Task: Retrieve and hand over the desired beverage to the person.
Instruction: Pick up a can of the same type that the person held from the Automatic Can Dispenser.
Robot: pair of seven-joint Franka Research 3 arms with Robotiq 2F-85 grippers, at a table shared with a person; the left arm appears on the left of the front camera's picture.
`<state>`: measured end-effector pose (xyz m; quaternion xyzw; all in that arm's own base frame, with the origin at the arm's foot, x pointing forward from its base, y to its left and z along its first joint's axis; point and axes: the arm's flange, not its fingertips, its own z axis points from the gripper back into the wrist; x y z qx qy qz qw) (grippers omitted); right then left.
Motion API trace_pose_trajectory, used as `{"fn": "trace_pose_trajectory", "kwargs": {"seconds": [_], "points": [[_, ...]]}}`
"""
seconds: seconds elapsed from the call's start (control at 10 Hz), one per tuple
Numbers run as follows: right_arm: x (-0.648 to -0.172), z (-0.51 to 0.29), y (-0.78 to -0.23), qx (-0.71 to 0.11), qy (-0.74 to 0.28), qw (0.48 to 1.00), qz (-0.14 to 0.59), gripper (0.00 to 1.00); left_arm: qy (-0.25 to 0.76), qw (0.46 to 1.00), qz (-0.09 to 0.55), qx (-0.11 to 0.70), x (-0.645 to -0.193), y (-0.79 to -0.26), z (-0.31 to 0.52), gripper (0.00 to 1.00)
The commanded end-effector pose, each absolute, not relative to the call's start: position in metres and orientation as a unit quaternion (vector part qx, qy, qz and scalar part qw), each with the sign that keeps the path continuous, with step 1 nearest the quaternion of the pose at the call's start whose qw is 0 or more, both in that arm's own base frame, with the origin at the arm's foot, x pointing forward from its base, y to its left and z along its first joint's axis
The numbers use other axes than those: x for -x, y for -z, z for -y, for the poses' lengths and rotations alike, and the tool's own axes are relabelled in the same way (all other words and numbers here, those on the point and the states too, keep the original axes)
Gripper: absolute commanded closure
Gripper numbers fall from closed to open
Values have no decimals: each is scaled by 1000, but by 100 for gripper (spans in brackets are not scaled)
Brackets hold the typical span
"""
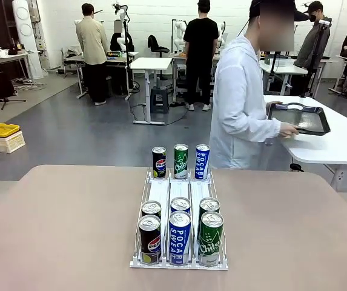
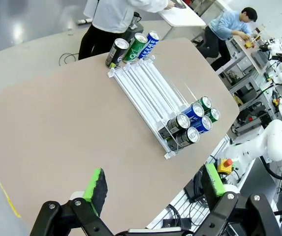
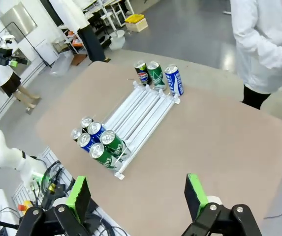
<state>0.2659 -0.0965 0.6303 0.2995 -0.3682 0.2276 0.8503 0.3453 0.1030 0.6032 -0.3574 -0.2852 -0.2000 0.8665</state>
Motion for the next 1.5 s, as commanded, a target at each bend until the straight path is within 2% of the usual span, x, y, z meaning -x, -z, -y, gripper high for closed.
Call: {"fn": "trace_pose_trajectory", "kwargs": {"seconds": [0.0,1.4], "points": [[-267,97,-630,-304,-237,847,367,0,210,860,292,361,-347,-603,-105,0],[-267,97,-630,-304,-237,847,367,0,210,860,292,361,-347,-603,-105,0]]}}
